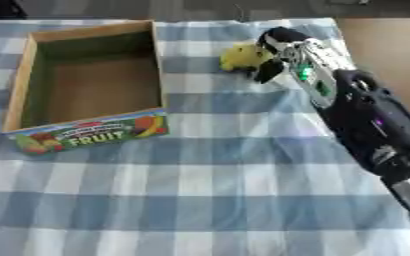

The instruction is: Pick up objects on the table and place them in the box.

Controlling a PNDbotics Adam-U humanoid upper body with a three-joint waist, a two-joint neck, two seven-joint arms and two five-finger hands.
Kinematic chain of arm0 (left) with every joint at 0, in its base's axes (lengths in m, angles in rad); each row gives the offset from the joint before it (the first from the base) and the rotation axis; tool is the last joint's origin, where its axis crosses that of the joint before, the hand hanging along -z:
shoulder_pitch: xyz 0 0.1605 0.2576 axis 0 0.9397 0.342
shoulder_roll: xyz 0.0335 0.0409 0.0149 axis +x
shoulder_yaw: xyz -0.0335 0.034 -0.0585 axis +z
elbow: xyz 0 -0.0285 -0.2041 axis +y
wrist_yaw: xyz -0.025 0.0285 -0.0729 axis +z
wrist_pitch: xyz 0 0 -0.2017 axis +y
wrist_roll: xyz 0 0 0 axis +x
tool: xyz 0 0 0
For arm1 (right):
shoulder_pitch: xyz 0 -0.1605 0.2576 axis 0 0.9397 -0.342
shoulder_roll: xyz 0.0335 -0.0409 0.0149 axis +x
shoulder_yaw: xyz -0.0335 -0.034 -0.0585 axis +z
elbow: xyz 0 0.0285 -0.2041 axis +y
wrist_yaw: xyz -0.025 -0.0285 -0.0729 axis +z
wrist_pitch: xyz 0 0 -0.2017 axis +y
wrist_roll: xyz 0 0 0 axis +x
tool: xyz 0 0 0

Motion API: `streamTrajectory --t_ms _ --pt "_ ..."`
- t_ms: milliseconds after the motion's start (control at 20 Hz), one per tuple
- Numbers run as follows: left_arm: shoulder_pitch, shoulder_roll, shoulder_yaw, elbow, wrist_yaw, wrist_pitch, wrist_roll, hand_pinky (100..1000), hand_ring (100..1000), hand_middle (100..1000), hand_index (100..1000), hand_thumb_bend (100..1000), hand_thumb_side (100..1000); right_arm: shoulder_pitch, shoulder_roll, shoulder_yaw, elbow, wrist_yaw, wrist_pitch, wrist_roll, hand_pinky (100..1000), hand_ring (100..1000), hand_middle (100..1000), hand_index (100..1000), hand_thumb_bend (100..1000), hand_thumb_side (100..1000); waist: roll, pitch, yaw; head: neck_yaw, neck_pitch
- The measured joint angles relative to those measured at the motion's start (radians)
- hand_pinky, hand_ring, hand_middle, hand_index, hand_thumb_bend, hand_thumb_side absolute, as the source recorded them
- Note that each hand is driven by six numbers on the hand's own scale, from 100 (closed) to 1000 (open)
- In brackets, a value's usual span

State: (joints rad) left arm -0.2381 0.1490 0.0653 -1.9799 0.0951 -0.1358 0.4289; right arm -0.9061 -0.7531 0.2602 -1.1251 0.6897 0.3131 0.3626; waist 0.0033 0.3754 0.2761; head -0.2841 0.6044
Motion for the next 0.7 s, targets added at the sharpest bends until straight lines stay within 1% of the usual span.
streamTrajectory --t_ms 150,250,500,700 --pt "0.000 0.000 0.000 0.000 0.000 0.001 0.000 683 609 598 877 100 674 -0.001 -0.003 0.006 -0.033 -0.011 0.014 -0.017 800 745 365 555 100 224 -0.001 -0.004 -0.005 -0.001 0.000" --pt "0.000 0.000 0.000 0.000 -0.001 0.001 0.000 683 608 599 877 100 674 -0.001 -0.010 0.006 -0.071 -0.032 0.024 -0.022 797 739 352 538 100 214 -0.001 -0.005 -0.006 -0.002 0.000" --pt "0.000 0.000 0.000 0.000 -0.001 0.002 0.001 683 608 599 878 100 673 -0.016 -0.035 -0.013 -0.208 -0.109 0.062 -0.023 793 730 338 507 100 191 -0.002 -0.007 -0.008 -0.005 0.001" --pt "0.000 0.000 0.000 0.000 -0.001 0.003 0.001 683 608 600 878 100 673 -0.038 -0.048 -0.014 -0.305 -0.140 0.082 -0.025 791 729 338 504 100 183 -0.005 -0.008 -0.009 -0.007 0.001"
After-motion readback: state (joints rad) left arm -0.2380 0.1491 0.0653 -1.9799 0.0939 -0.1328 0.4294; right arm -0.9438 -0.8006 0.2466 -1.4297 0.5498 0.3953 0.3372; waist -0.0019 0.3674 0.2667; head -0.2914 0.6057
